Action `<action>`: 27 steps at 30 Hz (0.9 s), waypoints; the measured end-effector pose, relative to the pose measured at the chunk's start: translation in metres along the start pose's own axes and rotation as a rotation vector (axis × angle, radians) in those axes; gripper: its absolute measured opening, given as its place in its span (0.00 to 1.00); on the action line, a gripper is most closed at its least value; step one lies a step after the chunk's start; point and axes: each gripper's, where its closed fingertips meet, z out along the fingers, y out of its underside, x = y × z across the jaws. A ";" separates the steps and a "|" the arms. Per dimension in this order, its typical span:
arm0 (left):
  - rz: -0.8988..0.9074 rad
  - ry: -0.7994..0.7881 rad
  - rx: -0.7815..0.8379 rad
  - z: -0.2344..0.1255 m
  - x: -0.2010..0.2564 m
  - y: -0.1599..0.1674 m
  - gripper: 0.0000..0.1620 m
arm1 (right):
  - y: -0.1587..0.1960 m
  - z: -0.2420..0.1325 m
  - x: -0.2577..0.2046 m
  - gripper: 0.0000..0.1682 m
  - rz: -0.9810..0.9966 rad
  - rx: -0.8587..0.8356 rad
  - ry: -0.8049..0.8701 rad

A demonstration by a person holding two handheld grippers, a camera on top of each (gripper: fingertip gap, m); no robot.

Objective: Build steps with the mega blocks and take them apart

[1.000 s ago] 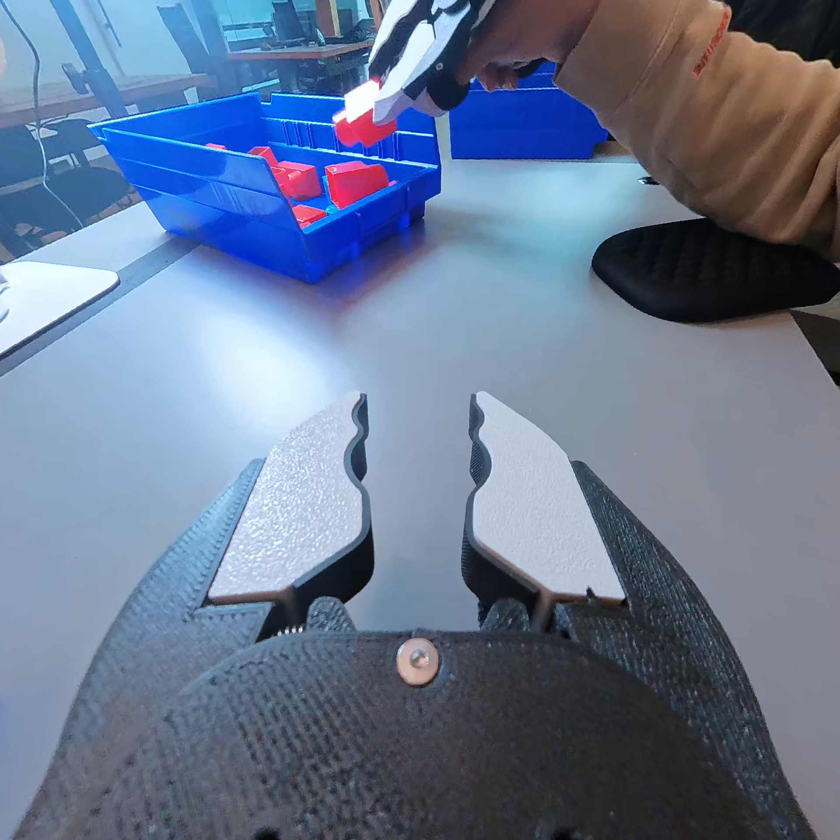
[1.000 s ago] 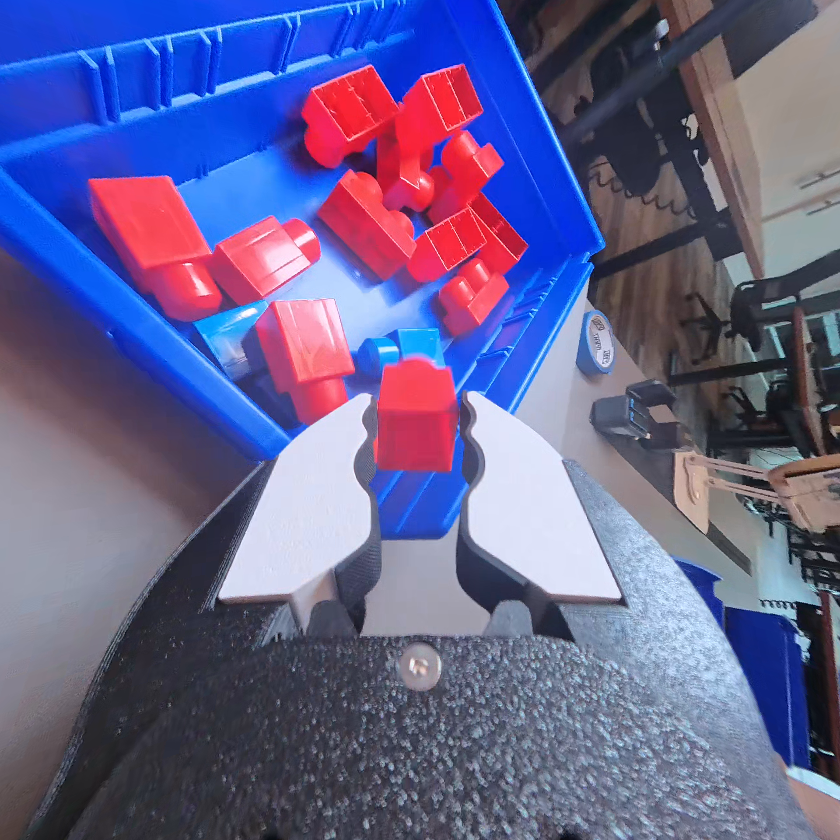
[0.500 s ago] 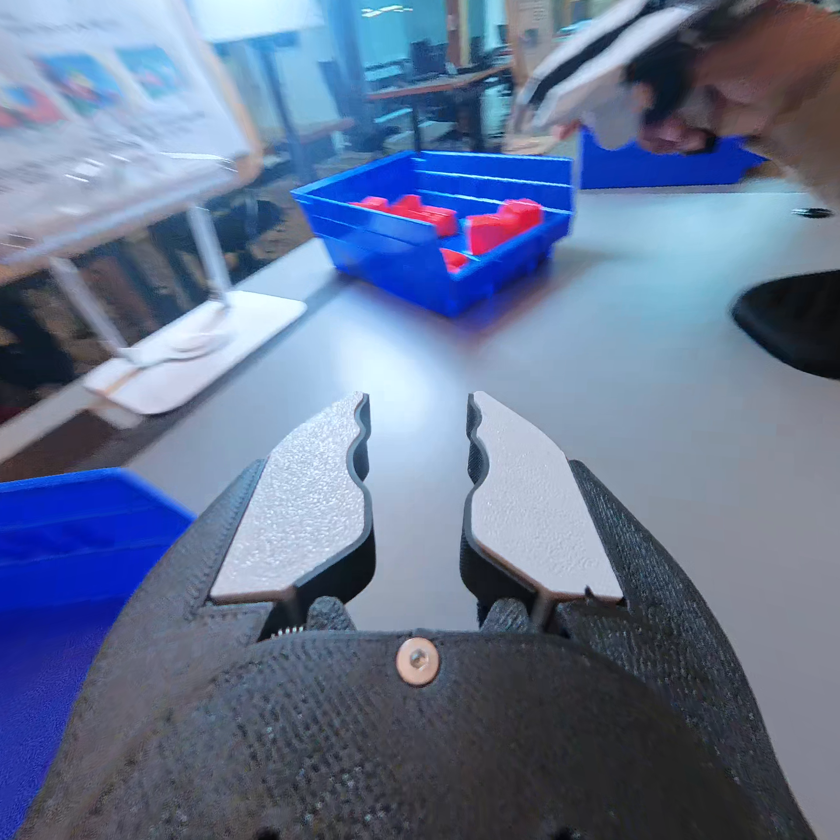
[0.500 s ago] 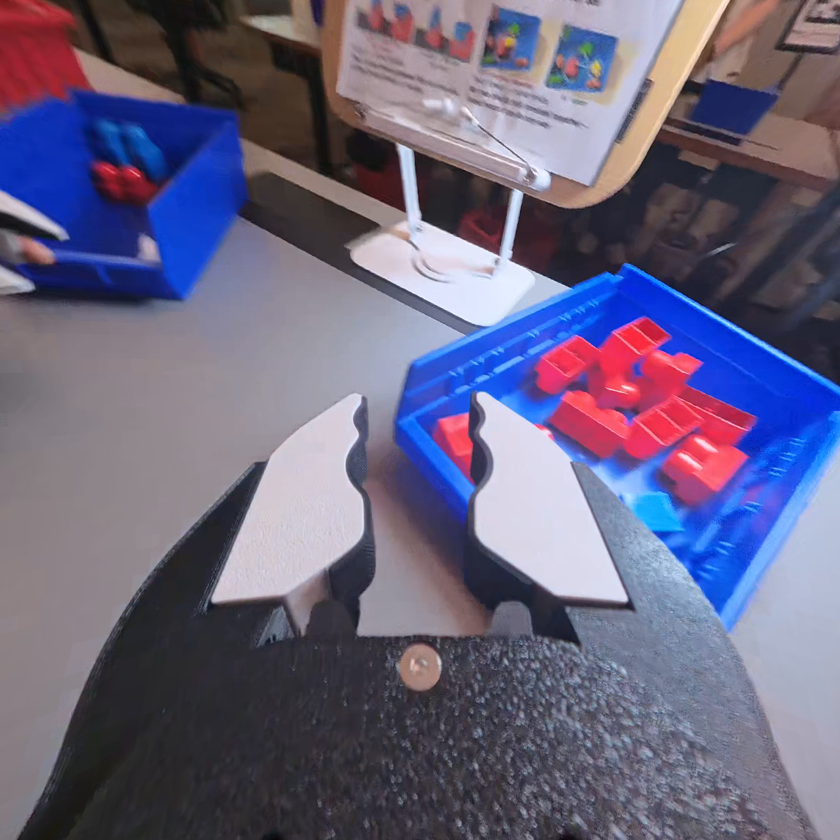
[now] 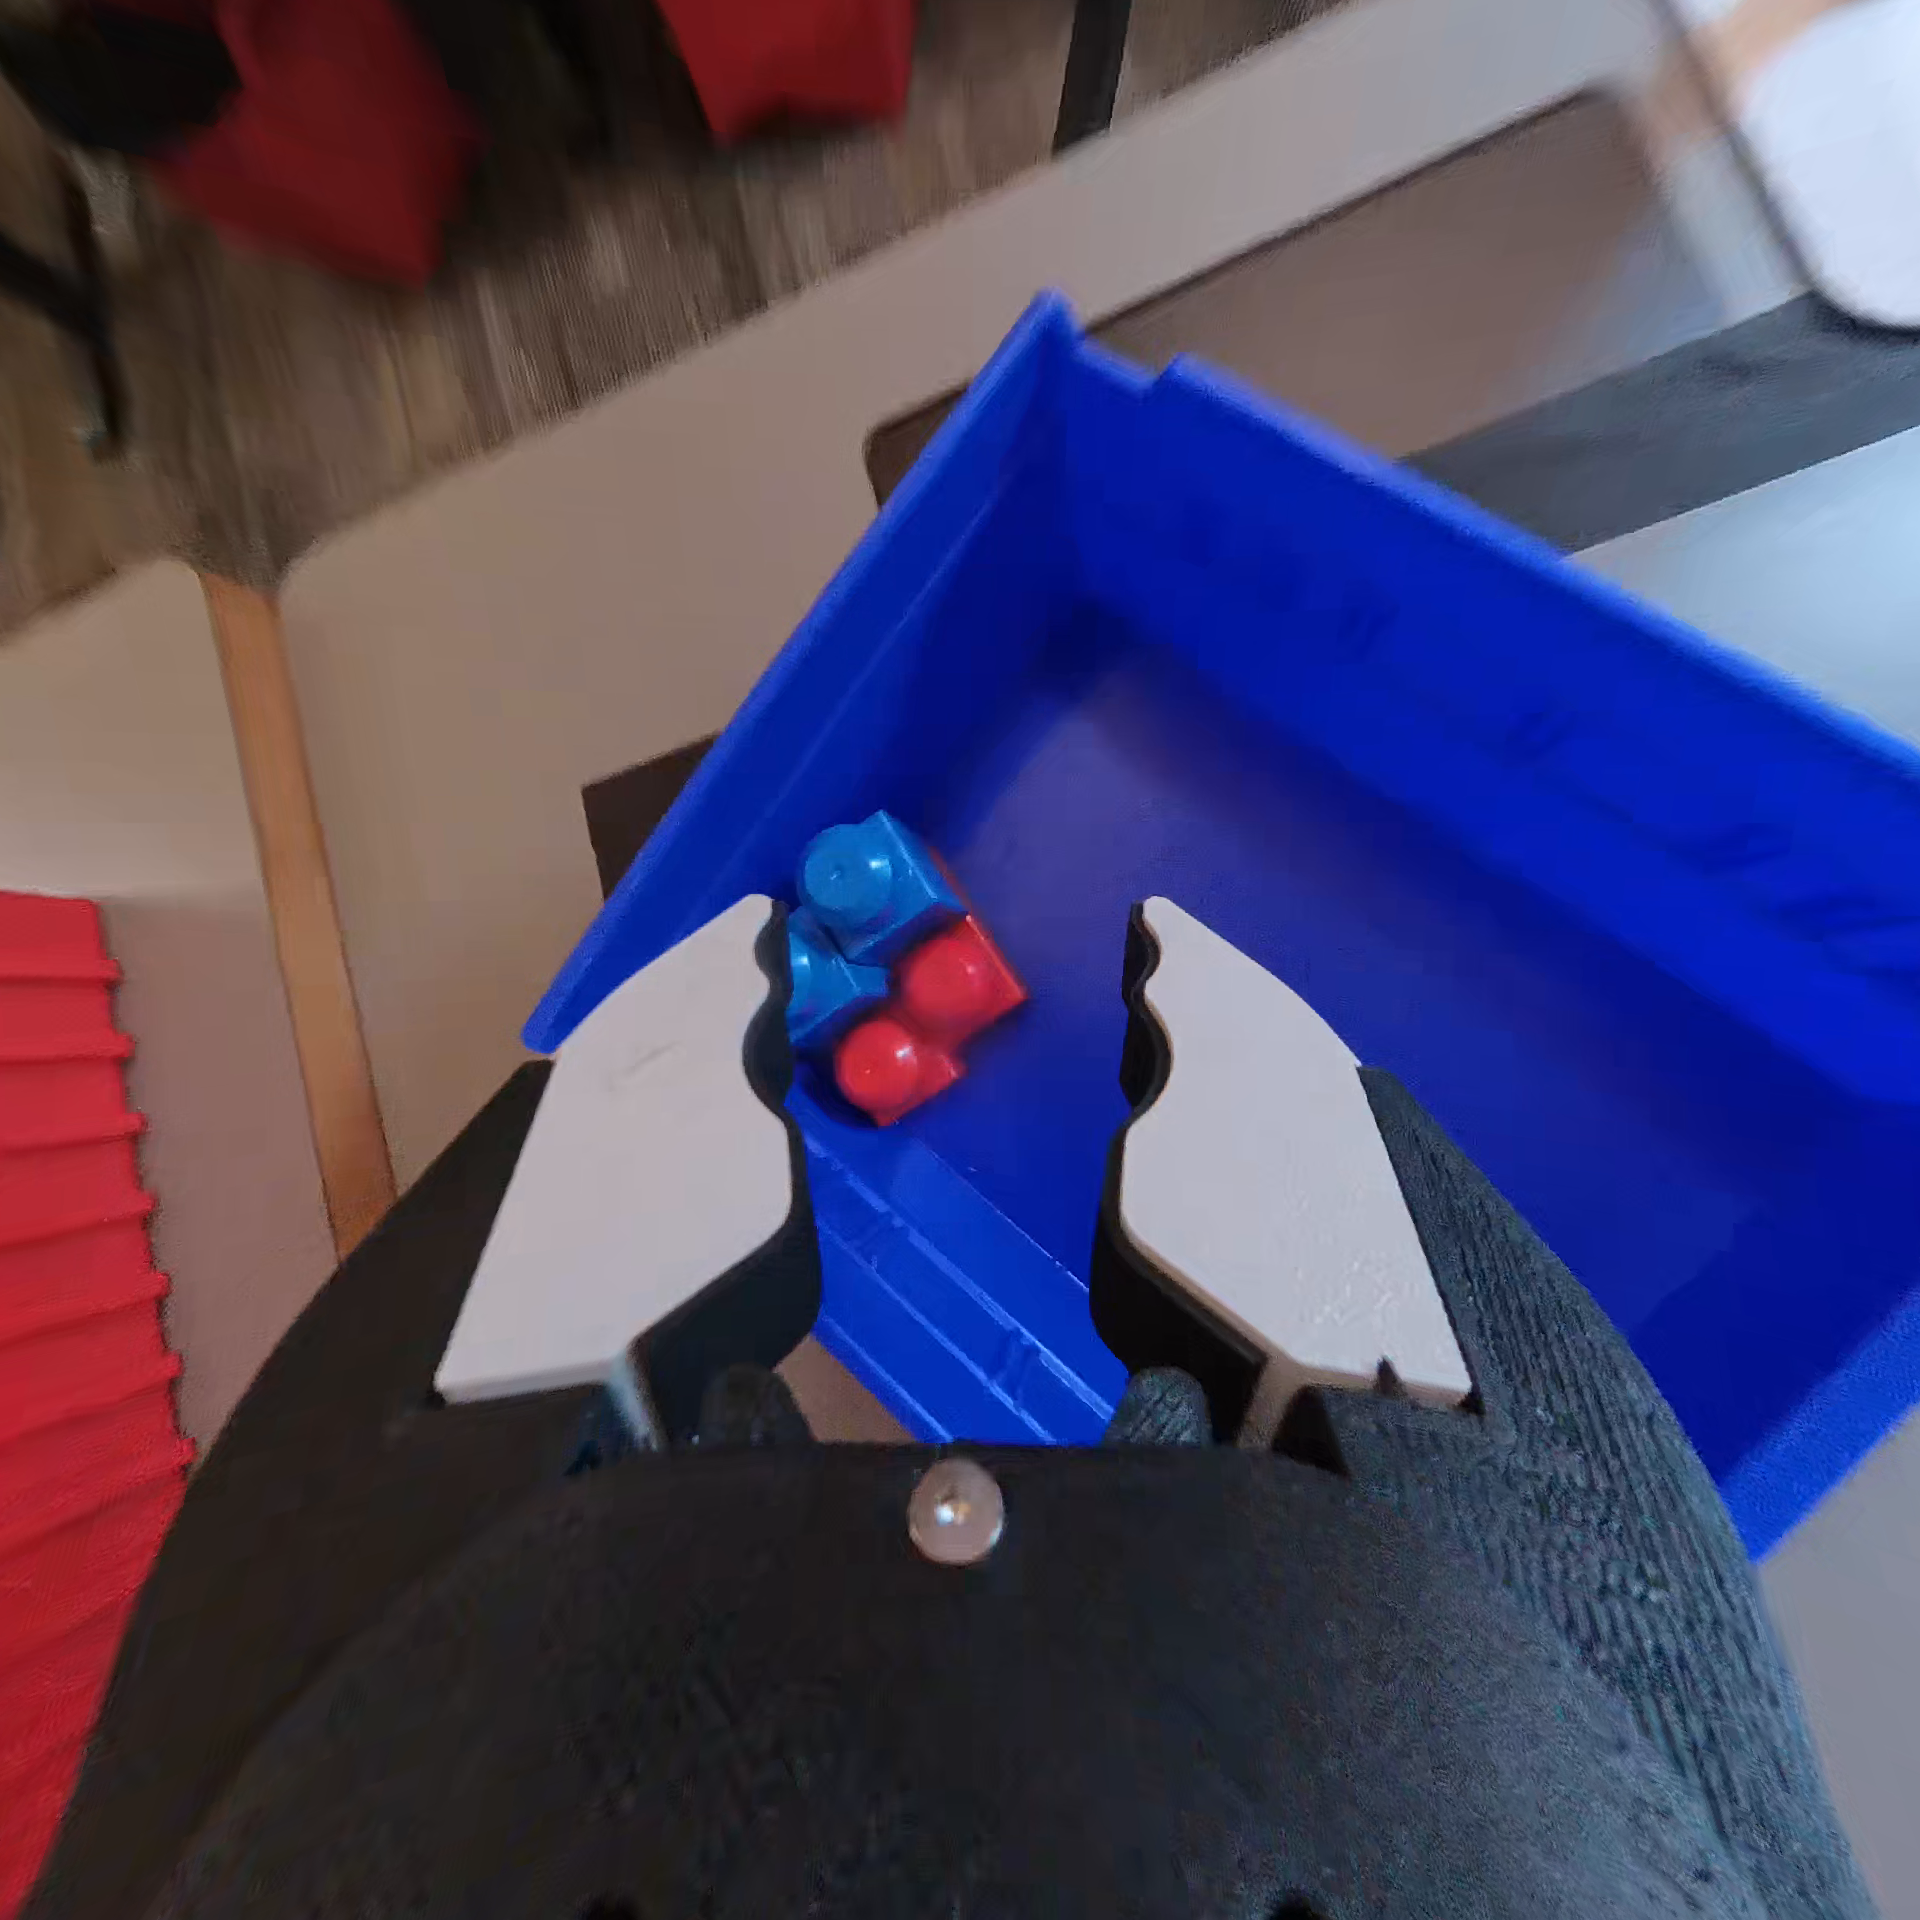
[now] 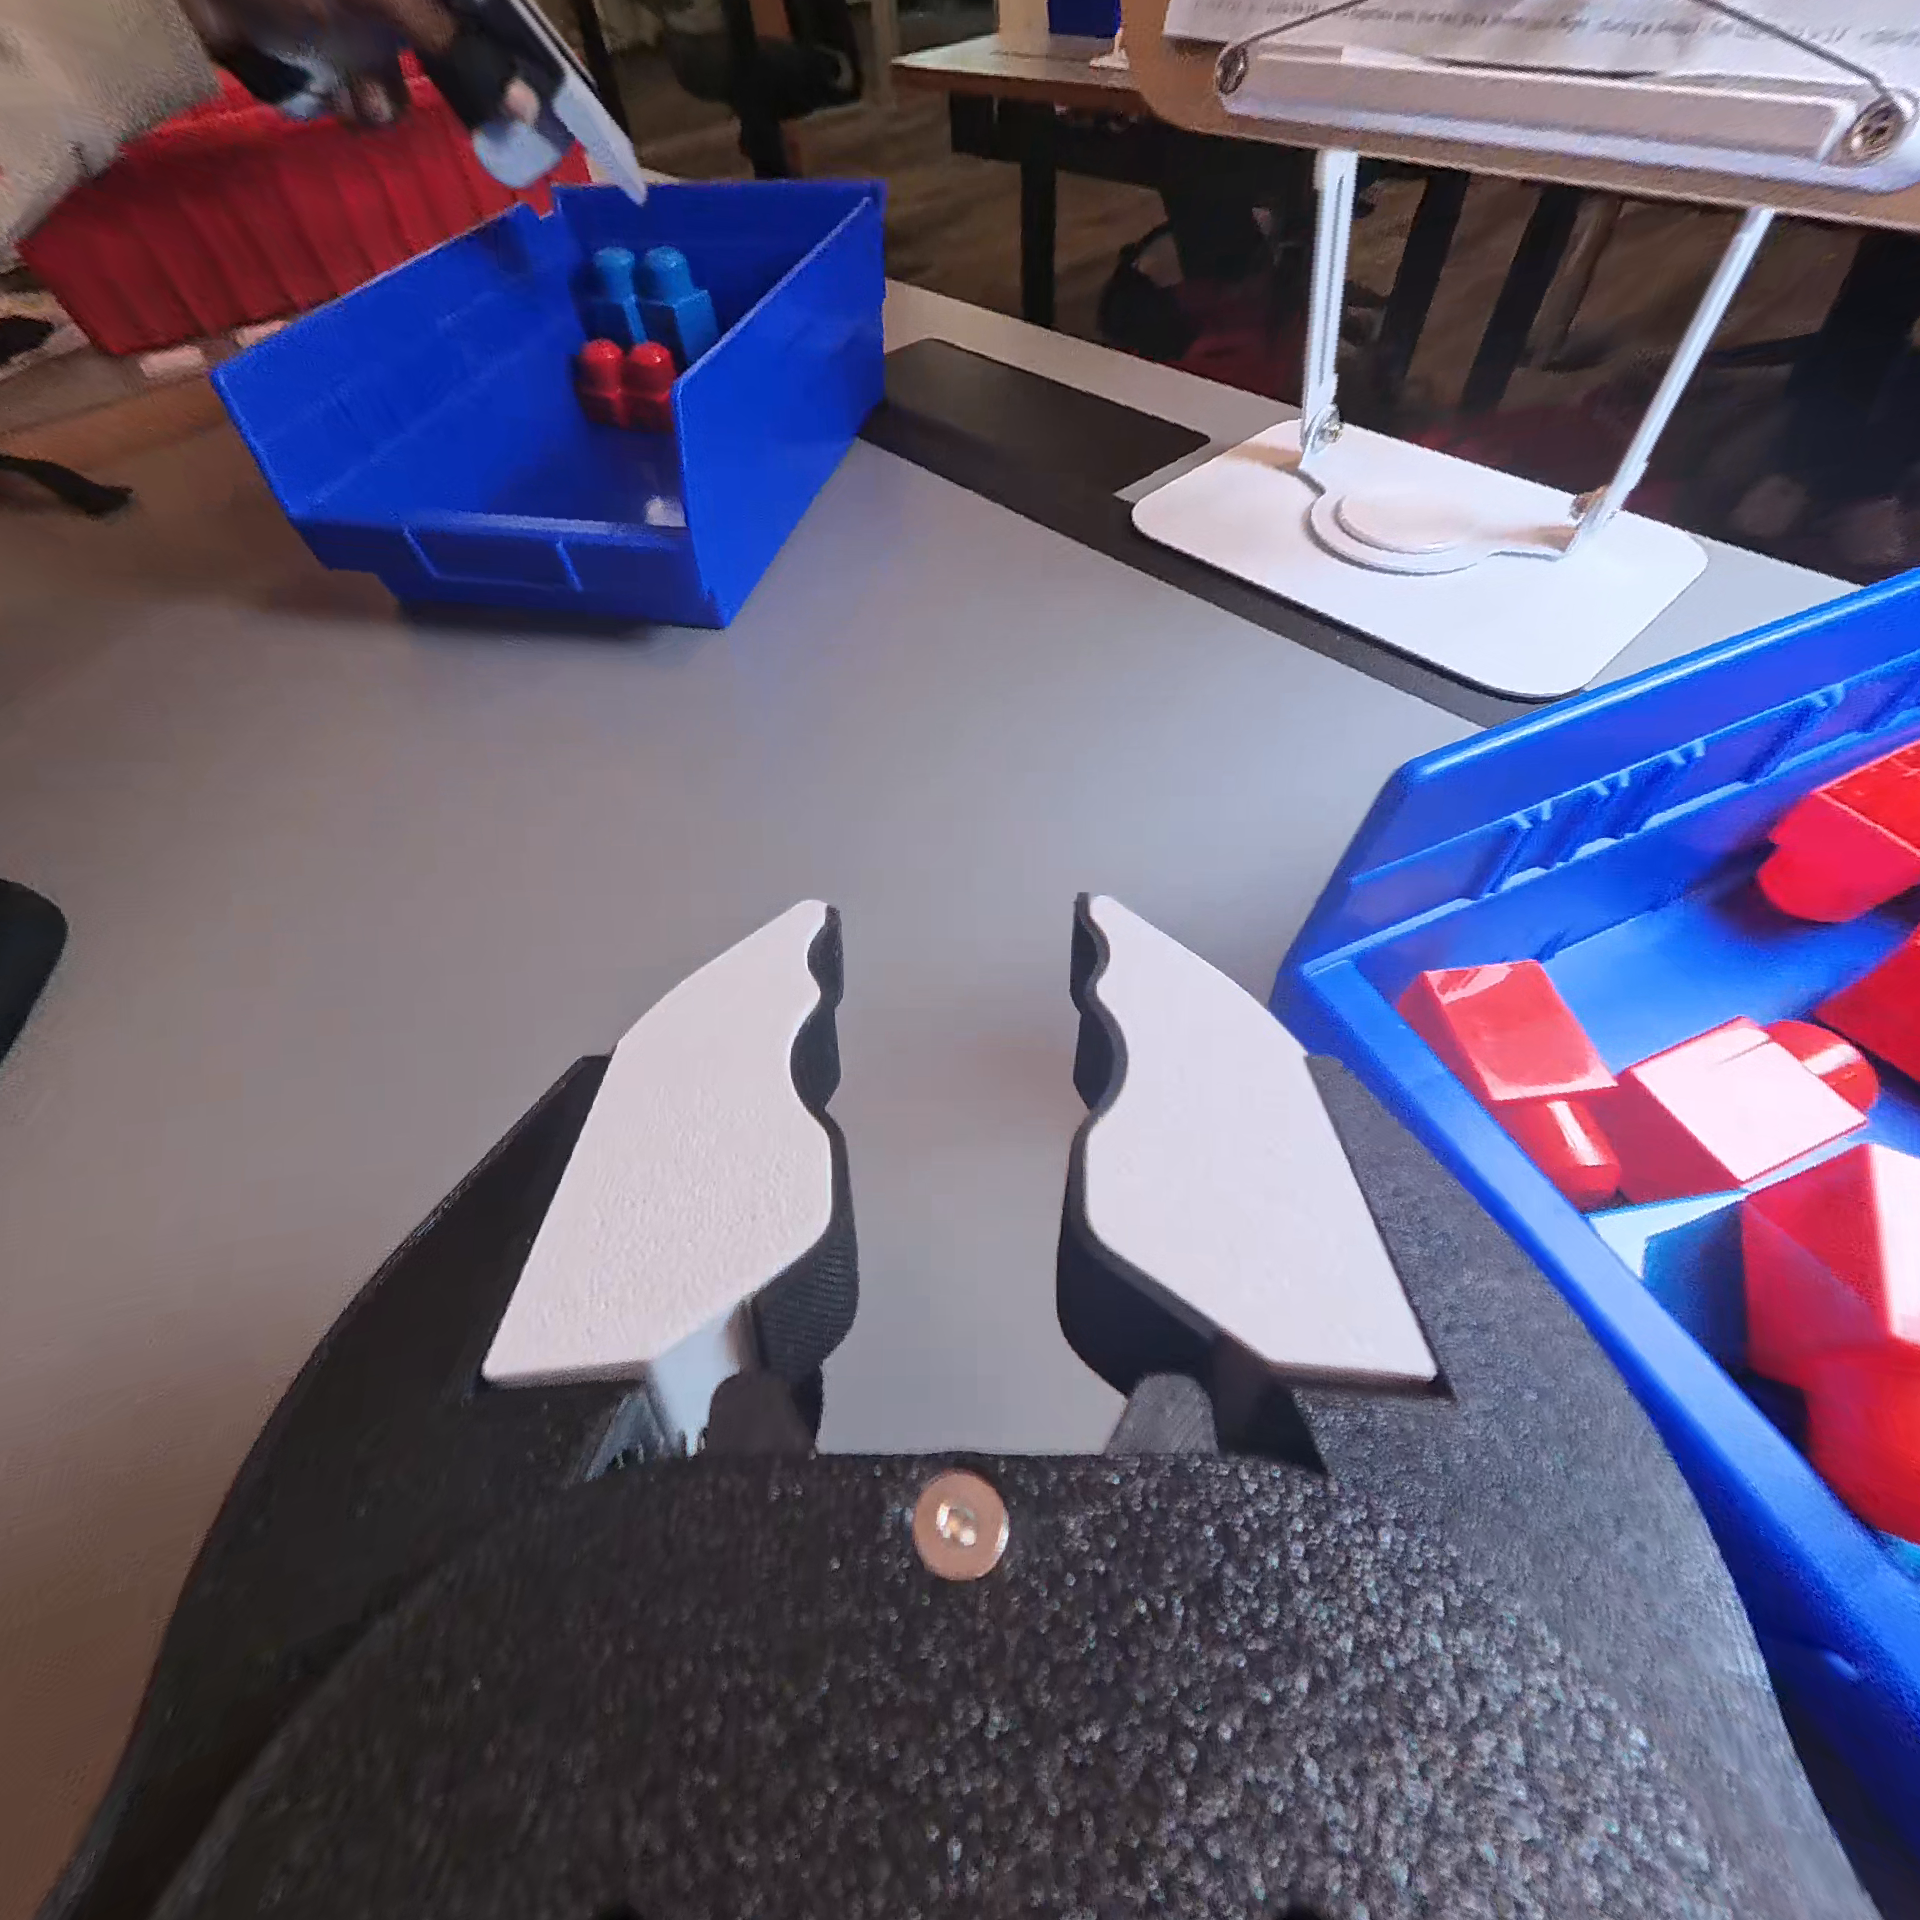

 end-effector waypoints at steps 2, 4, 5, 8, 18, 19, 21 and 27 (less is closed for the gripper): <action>-0.044 -0.007 -0.096 0.026 -0.009 0.008 0.36 | 0.005 0.004 -0.004 0.25 0.004 -0.016 -0.018; -0.070 -0.037 -0.178 0.045 -0.019 0.016 0.35 | 0.007 0.007 -0.008 0.25 0.023 -0.023 -0.043; -0.074 -0.044 -0.214 0.053 -0.022 0.019 0.35 | 0.008 0.008 -0.009 0.25 0.028 -0.027 -0.052; -0.081 -0.034 -0.281 0.069 -0.020 0.025 0.31 | 0.012 0.010 -0.011 0.25 0.027 -0.042 -0.065; 0.090 -0.028 -0.311 0.074 0.000 0.024 0.24 | 0.020 0.012 -0.012 0.24 0.035 -0.062 -0.091; 0.109 -0.015 -0.270 0.069 0.005 0.018 0.24 | 0.019 0.012 -0.012 0.24 0.031 -0.056 -0.091; 0.134 0.049 -0.143 0.051 0.025 0.000 0.24 | 0.016 0.010 -0.013 0.24 0.018 -0.039 -0.091; 0.272 0.464 0.415 -0.068 0.147 -0.048 0.23 | -0.001 0.006 -0.037 0.26 0.005 0.065 -0.211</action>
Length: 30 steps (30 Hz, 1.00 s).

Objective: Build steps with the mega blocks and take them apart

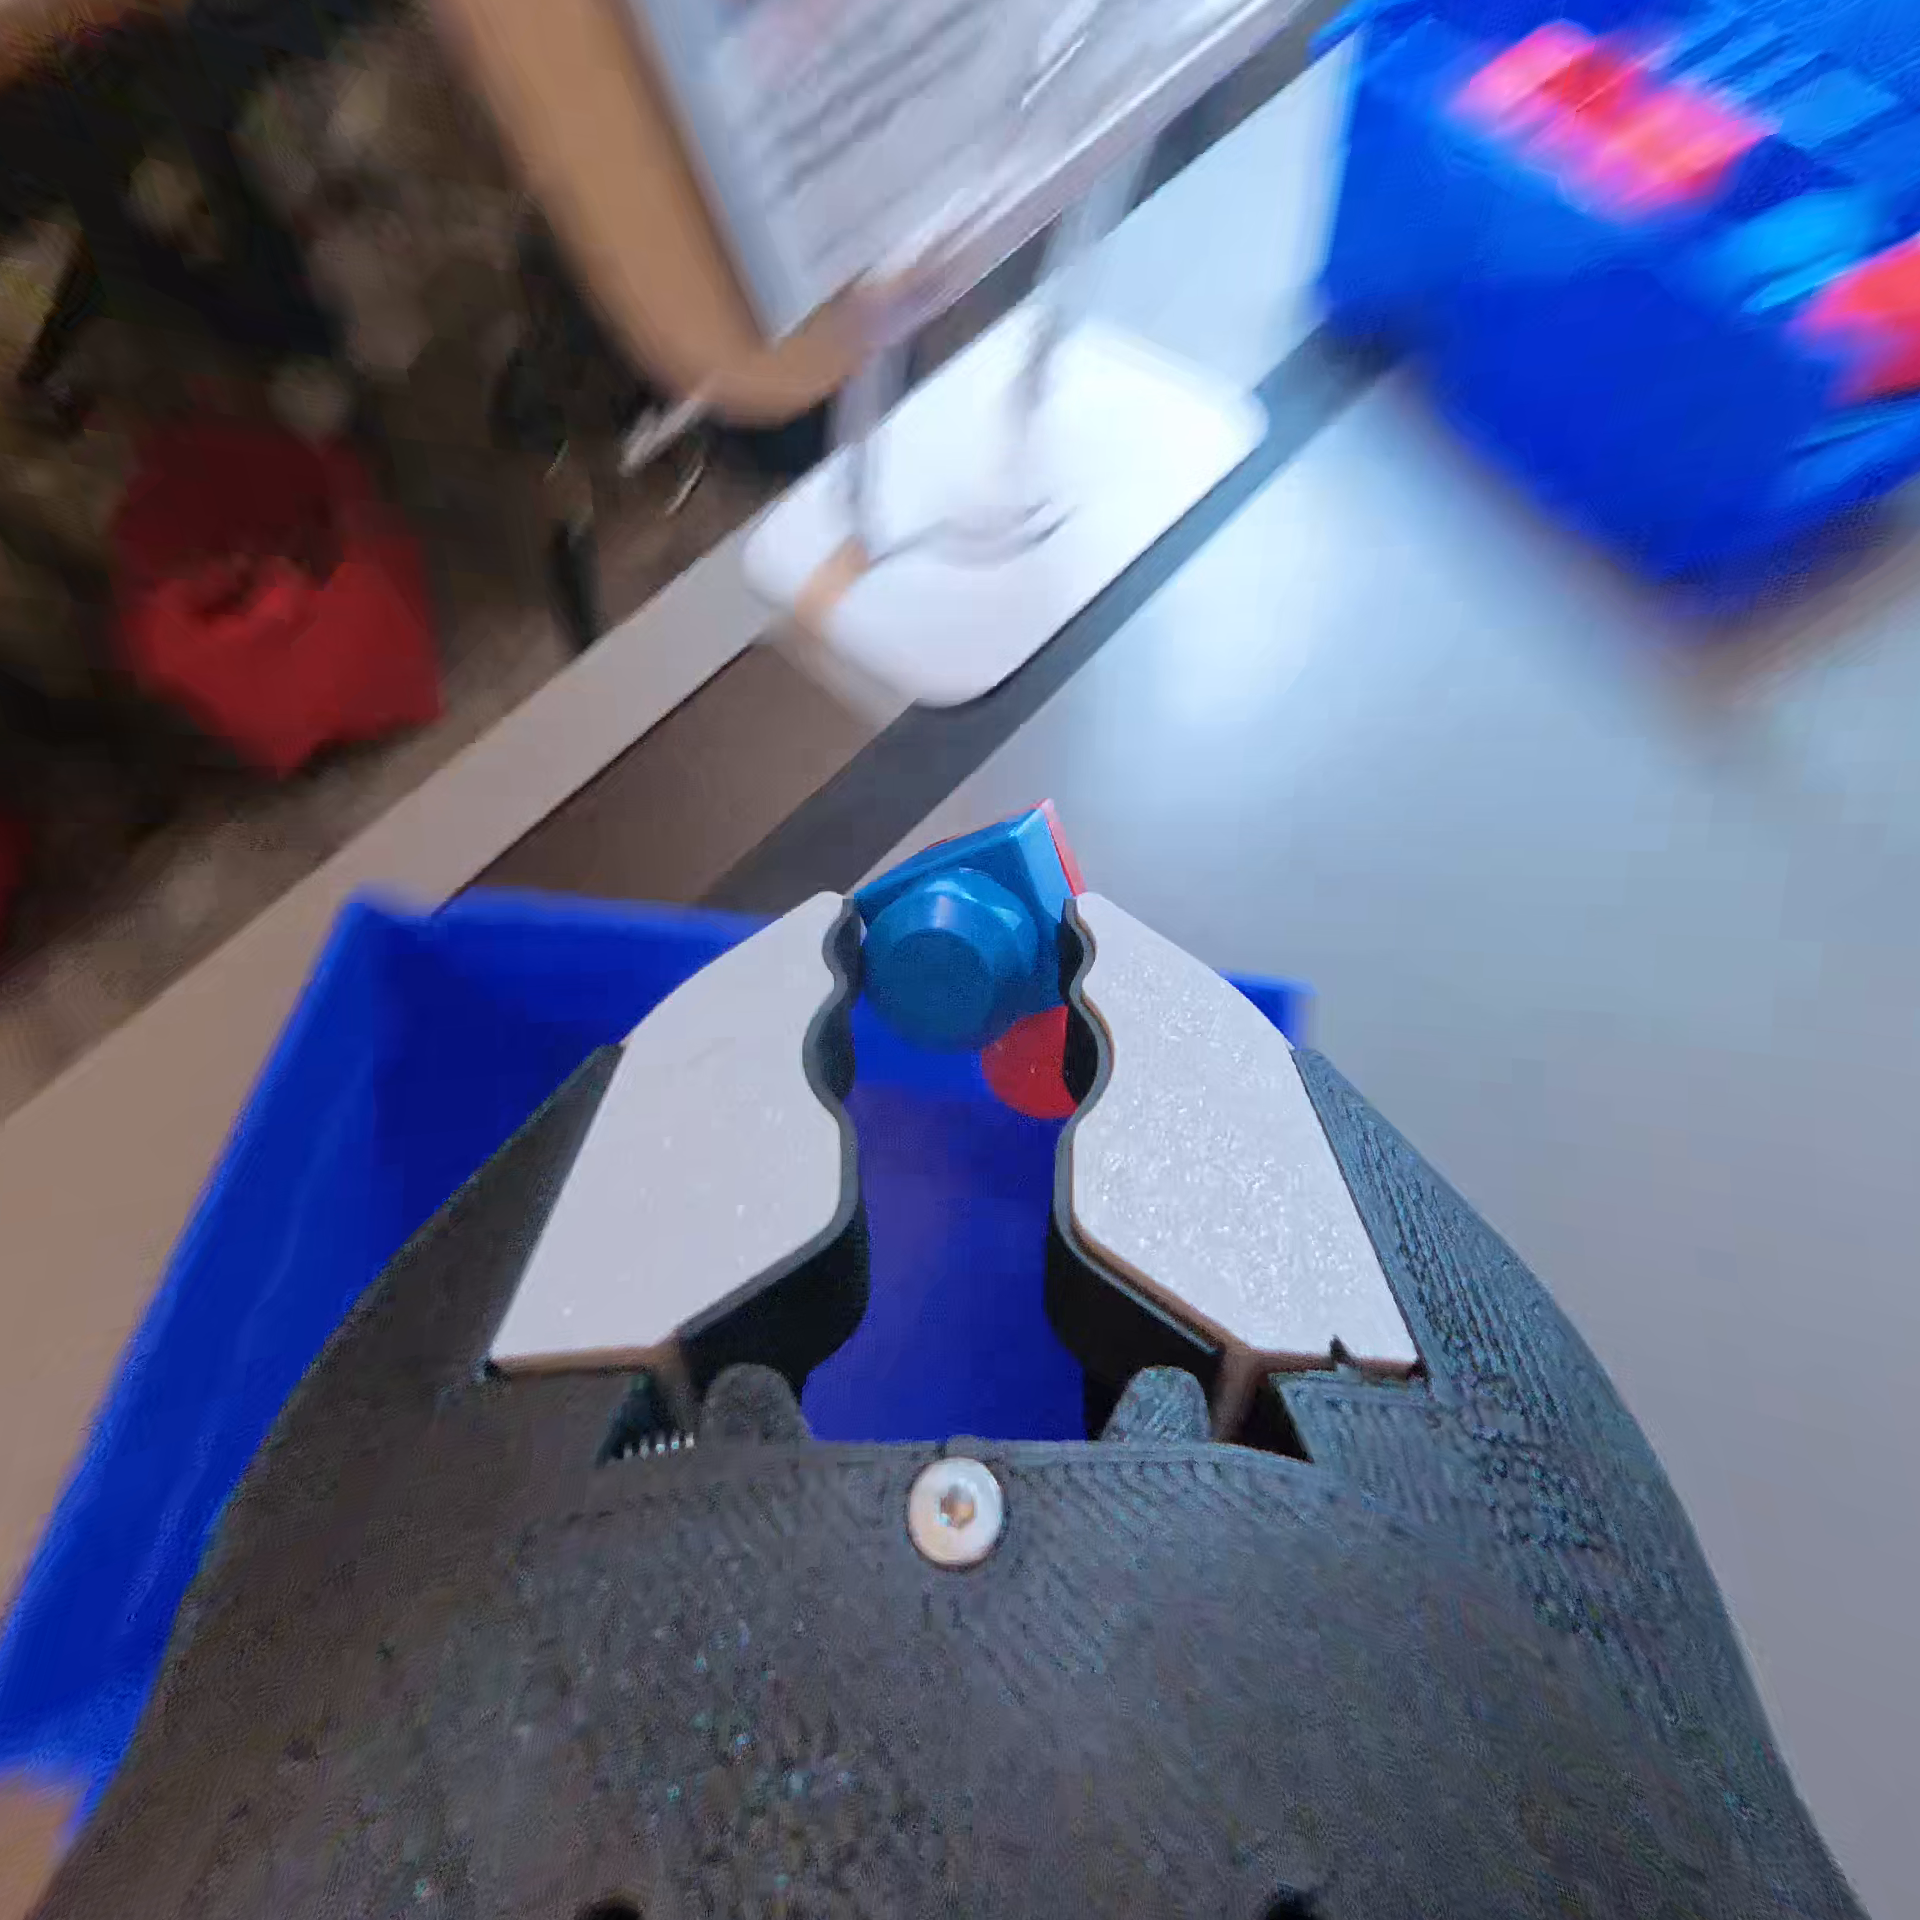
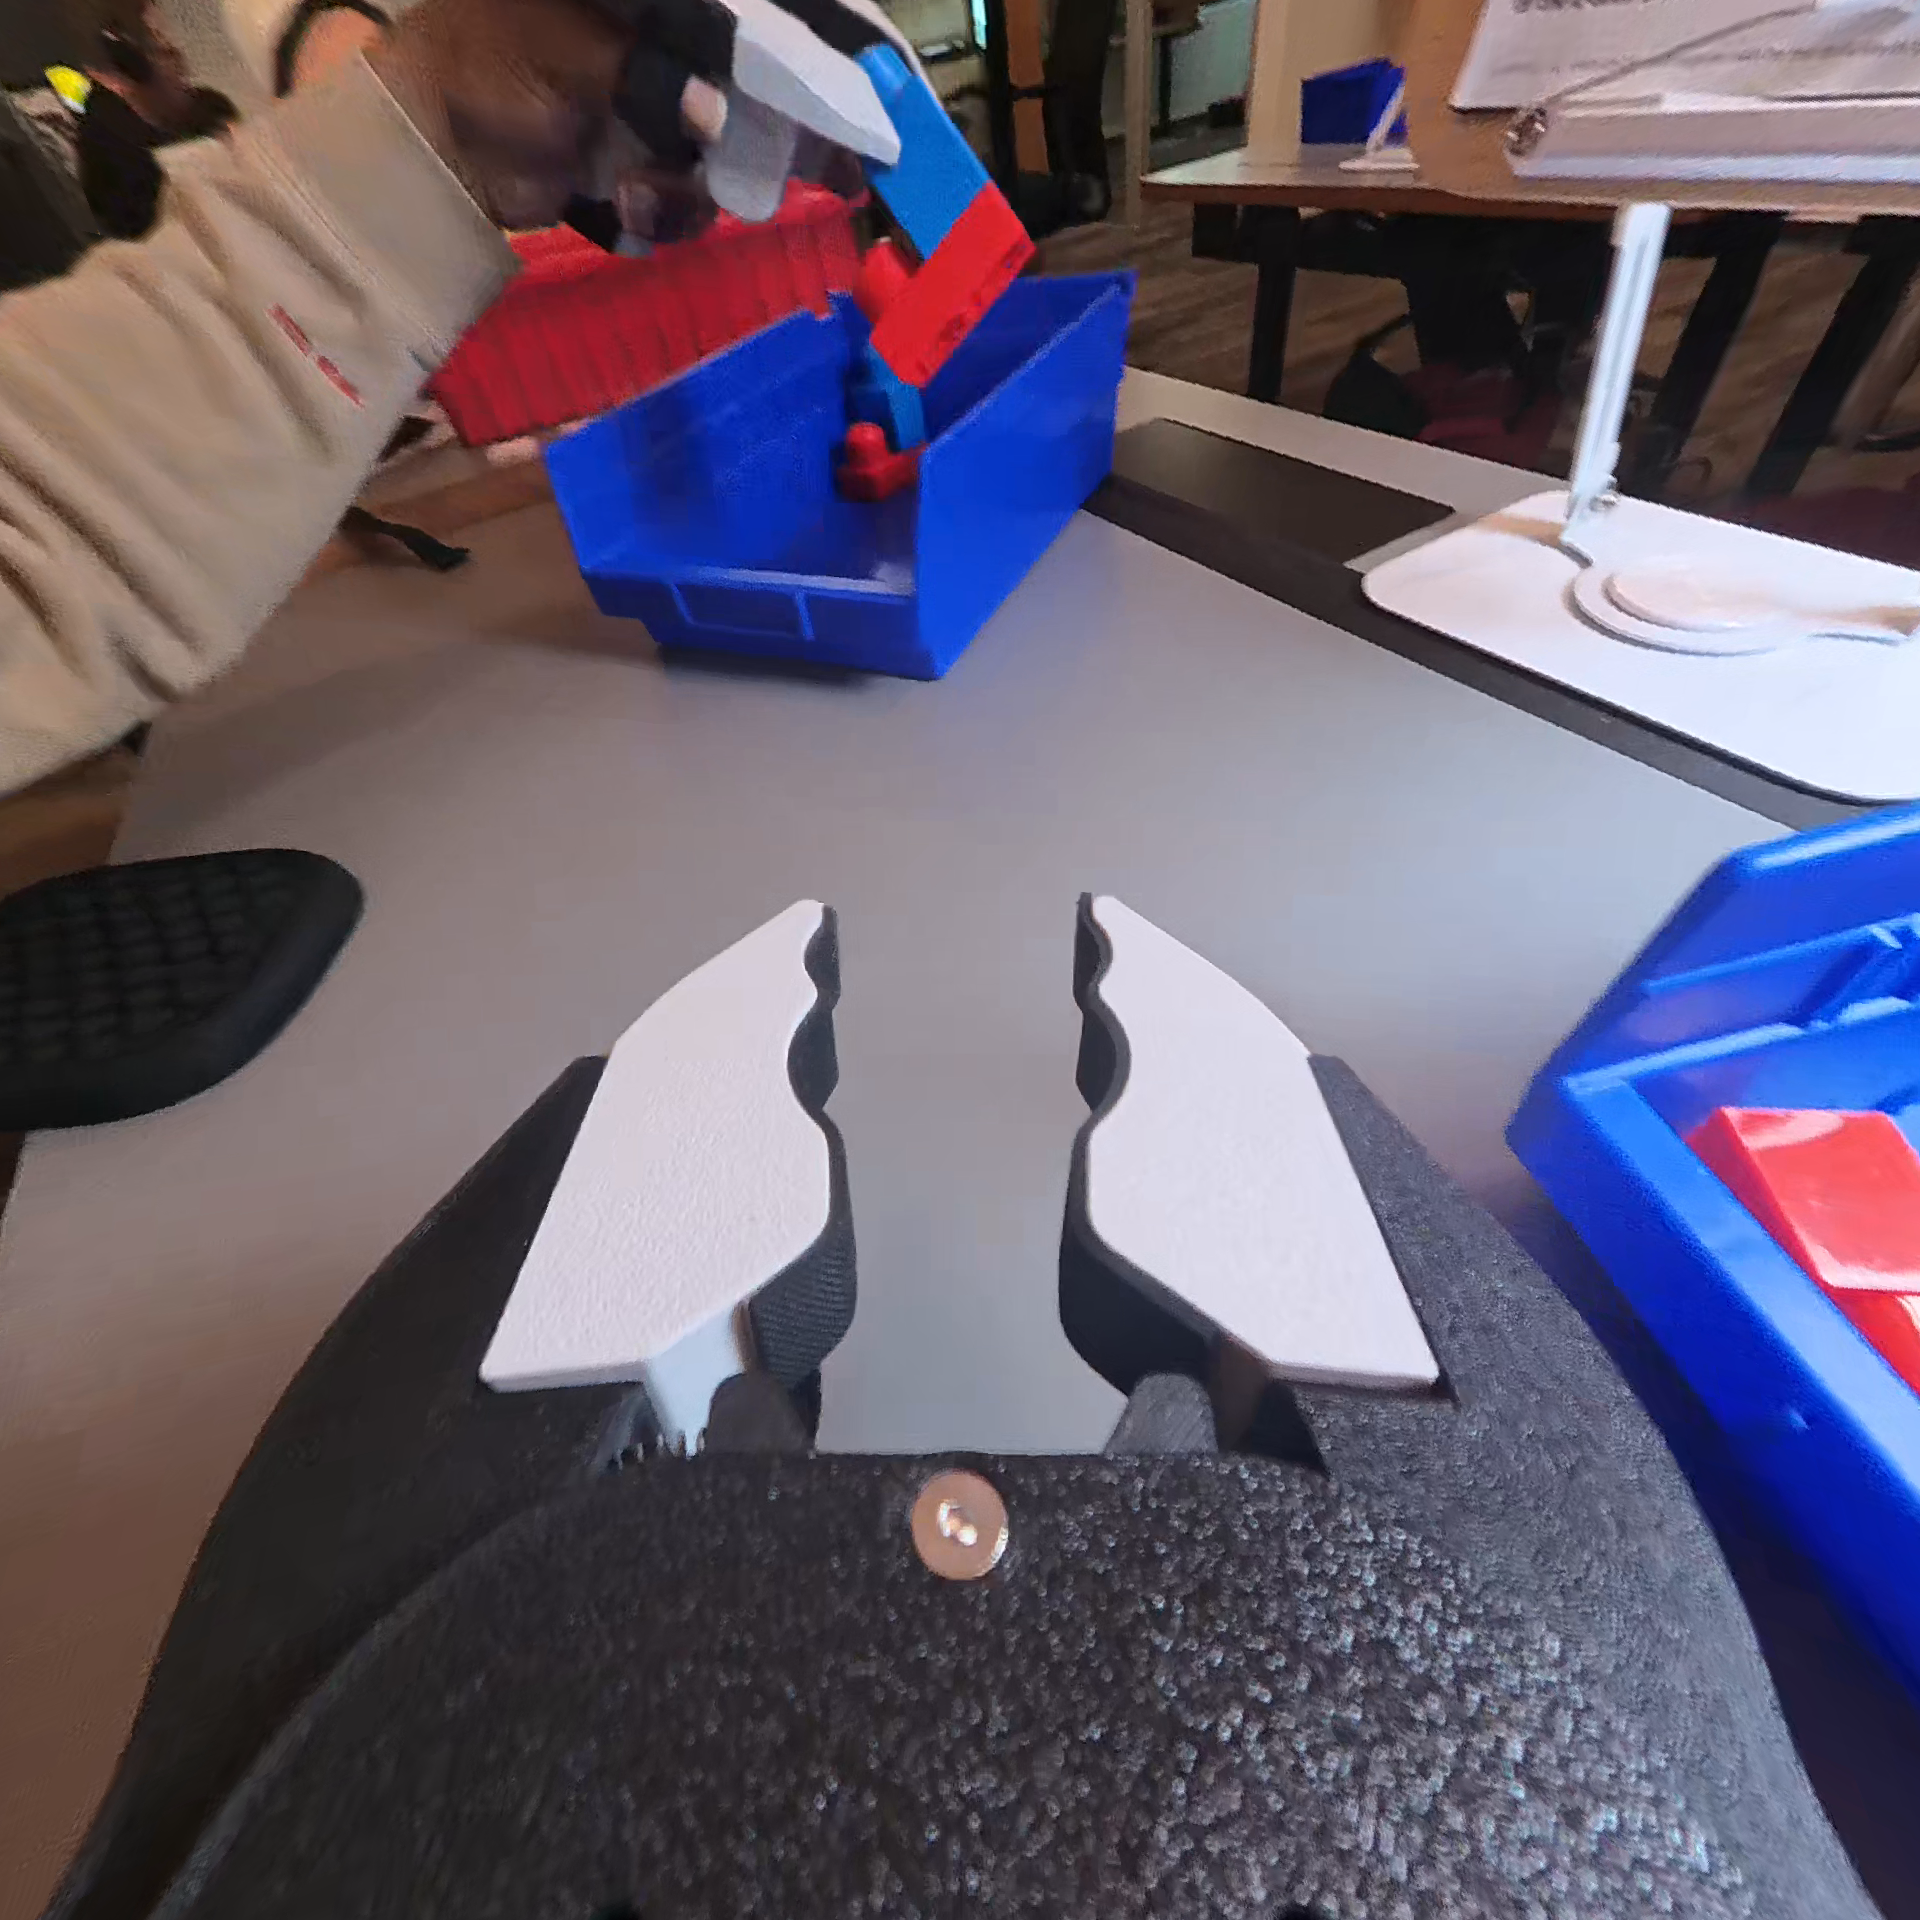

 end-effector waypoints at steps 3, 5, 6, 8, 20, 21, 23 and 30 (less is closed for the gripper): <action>0.070 0.277 0.252 -0.022 0.100 -0.034 0.23 | -0.006 0.002 -0.023 0.28 -0.002 0.049 -0.108; 0.102 0.422 0.387 -0.033 0.159 -0.042 0.23 | -0.011 0.003 -0.040 0.29 0.021 0.080 -0.187; 0.106 0.489 0.430 -0.037 0.185 -0.042 0.23 | -0.013 0.003 -0.048 0.30 0.036 0.097 -0.224; 0.123 0.625 0.527 -0.046 0.234 -0.040 0.23 | -0.019 0.002 -0.061 0.32 0.065 0.124 -0.288; 0.133 0.717 0.587 -0.011 0.307 -0.001 0.22 | -0.008 -0.003 -0.091 0.29 0.138 0.084 -0.503; 0.140 0.718 0.577 -0.009 0.308 0.001 0.22 | -0.006 -0.003 -0.093 0.29 0.146 0.073 -0.518; 0.146 0.746 0.569 -0.007 0.316 0.006 0.22 | -0.002 0.001 -0.093 0.28 0.137 0.063 -0.508; 0.144 0.759 0.565 0.002 0.325 0.015 0.22 | 0.005 0.001 -0.095 0.22 0.046 0.030 -0.490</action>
